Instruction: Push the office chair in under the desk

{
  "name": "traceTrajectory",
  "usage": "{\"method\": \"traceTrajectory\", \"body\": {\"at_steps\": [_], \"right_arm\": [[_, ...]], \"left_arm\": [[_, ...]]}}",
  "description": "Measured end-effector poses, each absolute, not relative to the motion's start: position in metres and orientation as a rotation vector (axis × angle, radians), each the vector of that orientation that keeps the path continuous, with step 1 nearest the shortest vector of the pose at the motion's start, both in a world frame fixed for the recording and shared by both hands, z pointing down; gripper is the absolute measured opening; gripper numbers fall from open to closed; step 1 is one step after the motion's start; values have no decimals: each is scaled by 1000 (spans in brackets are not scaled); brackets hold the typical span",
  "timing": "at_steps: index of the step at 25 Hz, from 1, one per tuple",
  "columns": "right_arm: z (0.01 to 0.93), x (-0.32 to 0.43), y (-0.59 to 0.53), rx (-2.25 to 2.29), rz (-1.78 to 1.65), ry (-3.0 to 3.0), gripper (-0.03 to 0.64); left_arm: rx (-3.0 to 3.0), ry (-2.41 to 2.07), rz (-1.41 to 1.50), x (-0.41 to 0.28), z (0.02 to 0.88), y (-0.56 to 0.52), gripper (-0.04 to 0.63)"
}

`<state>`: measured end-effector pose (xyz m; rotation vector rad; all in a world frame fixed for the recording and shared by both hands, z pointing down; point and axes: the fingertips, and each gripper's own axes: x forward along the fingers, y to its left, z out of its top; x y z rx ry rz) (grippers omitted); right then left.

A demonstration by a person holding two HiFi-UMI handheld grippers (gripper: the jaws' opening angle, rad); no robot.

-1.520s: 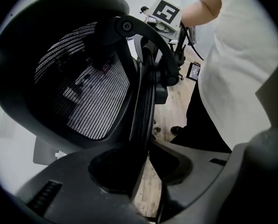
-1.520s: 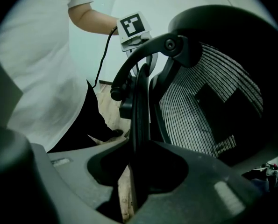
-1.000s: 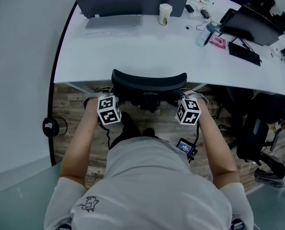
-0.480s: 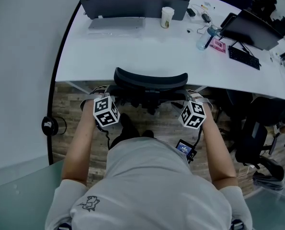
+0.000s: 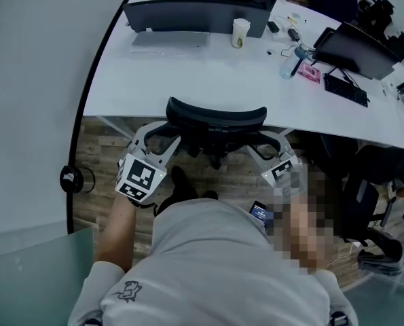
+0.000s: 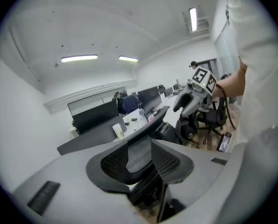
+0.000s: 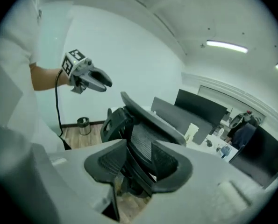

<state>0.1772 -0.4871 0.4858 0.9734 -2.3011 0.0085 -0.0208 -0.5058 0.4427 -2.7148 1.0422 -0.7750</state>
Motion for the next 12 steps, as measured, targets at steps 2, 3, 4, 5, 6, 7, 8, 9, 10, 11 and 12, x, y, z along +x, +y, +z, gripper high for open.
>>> {"method": "traceTrajectory", "body": {"at_steps": [2,3,4,5,6,7,8,9,10,11,12], "right_arm": [[468,173,-482,1032,-2,-2360,145],[461,171,-480,1051,-18,-2386,123],[455,169,-477,1067,-33,-2409,100],[449,167,-475,1082,-45,-2432,73],[444,165,-473,1098,-52,-2453,49],[440,164,-470,1111,-58,-2471,31],[437,162,-468,1118,-63,-2484,17],[435,161,-465,1120,-68,-2492,12],[434,159,-462,1118,-75,-2496,7],[434,158,-458,1115,-80,-2500,5],[433,158,-455,1111,-83,-2504,5]], "left_arm": [[-2752,1103,-627,-16,424,-498,152],[-2768,1133,-562,-14,417,-495,152],[-2783,1157,-504,-13,413,-491,147],[-2798,1172,-455,-11,409,-486,137],[-2812,1179,-414,-8,407,-481,100],[-2822,1183,-379,-5,406,-477,72],[-2826,1188,-348,-4,403,-472,51],[-2828,1194,-320,-3,401,-469,32],[-2829,1201,-295,-2,398,-465,13],[-2831,1206,-277,-2,395,-462,-2],[-2834,1206,-268,-1,394,-458,-2]]}}
